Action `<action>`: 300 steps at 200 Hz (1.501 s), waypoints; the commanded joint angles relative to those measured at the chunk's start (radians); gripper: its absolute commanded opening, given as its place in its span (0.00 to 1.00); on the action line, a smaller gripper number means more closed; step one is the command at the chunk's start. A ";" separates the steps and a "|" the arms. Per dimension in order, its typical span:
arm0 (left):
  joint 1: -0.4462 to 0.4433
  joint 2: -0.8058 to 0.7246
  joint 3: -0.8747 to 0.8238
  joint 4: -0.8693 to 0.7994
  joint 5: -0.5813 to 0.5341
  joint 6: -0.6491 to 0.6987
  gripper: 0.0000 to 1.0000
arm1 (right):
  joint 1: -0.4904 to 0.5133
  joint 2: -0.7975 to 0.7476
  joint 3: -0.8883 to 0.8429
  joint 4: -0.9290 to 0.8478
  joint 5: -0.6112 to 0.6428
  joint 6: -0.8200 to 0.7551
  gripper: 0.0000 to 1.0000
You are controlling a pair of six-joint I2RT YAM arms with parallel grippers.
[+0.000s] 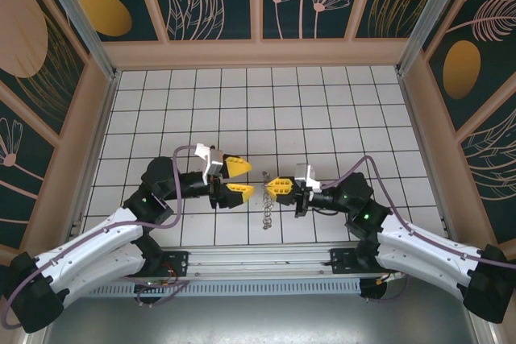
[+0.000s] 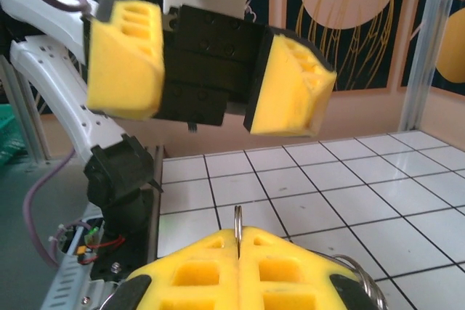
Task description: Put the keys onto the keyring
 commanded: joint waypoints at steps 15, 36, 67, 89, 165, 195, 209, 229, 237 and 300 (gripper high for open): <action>-0.046 0.029 0.038 -0.024 -0.037 0.089 0.58 | -0.027 -0.018 0.031 0.135 -0.098 0.080 0.00; -0.069 0.056 0.056 -0.048 -0.039 0.109 0.53 | -0.031 -0.017 0.037 0.133 -0.117 0.090 0.00; -0.094 0.075 0.073 -0.080 -0.046 0.141 0.47 | -0.033 -0.010 0.039 0.126 -0.121 0.102 0.00; -0.096 0.085 0.076 -0.091 -0.049 0.151 0.40 | -0.033 -0.005 0.041 0.124 -0.125 0.104 0.00; -0.112 0.105 0.082 -0.108 -0.056 0.172 0.20 | -0.033 -0.007 0.037 0.132 -0.128 0.109 0.00; -0.118 0.112 0.082 -0.115 -0.053 0.181 0.14 | -0.033 -0.006 0.031 0.135 -0.113 0.110 0.00; -0.119 0.120 0.081 -0.121 -0.052 0.184 0.09 | -0.033 -0.005 0.028 0.137 -0.110 0.112 0.00; -0.120 0.122 0.081 -0.121 -0.056 0.186 0.00 | -0.033 -0.007 0.028 0.130 -0.101 0.112 0.00; -0.120 0.119 0.080 -0.121 -0.059 0.187 0.00 | -0.033 -0.008 0.029 0.124 -0.094 0.109 0.00; -0.121 0.111 0.147 -0.295 -0.189 0.241 0.00 | -0.001 -0.061 0.124 -0.255 0.049 -0.013 0.24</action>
